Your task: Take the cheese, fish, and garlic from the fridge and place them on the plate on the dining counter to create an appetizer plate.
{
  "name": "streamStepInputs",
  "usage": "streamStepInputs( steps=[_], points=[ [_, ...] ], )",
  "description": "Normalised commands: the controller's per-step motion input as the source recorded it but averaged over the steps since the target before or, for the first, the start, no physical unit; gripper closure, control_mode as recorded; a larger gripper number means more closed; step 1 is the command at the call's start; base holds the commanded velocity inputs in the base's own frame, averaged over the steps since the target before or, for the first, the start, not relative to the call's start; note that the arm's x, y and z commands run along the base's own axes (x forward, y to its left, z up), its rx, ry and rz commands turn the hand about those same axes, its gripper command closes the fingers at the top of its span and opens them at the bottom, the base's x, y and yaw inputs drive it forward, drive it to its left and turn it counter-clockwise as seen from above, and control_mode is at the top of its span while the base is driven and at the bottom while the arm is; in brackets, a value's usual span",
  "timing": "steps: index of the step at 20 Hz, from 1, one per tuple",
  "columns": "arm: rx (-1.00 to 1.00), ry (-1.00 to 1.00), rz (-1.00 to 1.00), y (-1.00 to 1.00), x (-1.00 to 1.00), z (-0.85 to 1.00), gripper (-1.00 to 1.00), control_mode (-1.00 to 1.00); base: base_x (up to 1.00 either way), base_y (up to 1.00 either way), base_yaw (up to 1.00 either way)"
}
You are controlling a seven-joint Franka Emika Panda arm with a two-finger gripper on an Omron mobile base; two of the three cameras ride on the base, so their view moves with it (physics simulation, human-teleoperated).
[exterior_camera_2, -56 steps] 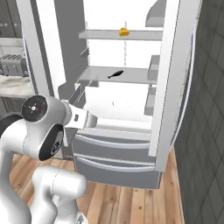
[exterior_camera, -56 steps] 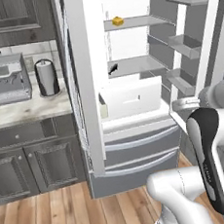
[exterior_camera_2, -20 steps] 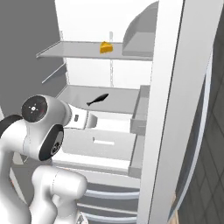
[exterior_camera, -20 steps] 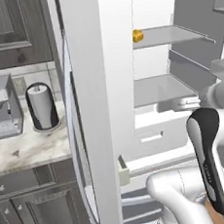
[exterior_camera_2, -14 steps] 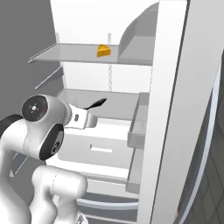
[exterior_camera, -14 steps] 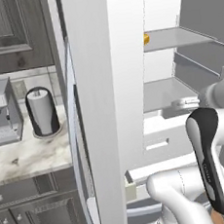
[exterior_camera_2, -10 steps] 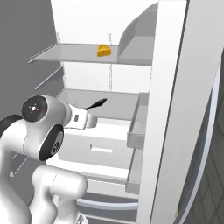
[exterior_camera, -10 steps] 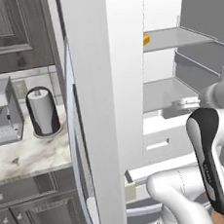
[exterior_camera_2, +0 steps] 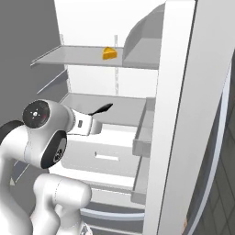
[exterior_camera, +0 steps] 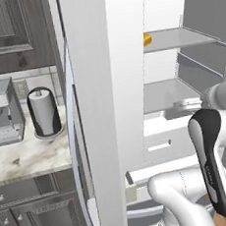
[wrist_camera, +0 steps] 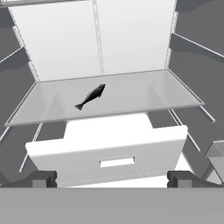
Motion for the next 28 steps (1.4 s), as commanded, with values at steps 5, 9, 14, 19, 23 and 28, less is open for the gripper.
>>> streamStepInputs(
  steps=[5,9,14,19,23,28],
  points=[
    [0.00,0.00,0.00,0.00,0.00,0.00,-1.00,1.00,0.32,0.00,0.00],
    [0.00,0.03,0.00,0.00,0.23,0.04,-1.00,-1.00,0.00,0.00,0.00],
    [0.00,0.01,0.00,0.00,0.19,0.30,-1.00,-1.00,0.00,0.00,0.00],
    [0.00,0.00,0.00,0.00,0.08,0.46,-1.00,-1.00,0.00,0.00,0.00],
    [0.00,0.00,0.00,0.00,0.42,0.42,-1.00,-1.00,0.00,0.00,0.00],
    [0.00,0.00,0.00,0.00,0.40,0.35,-1.00,-1.00,0.00,0.00,0.00]
  ],
)
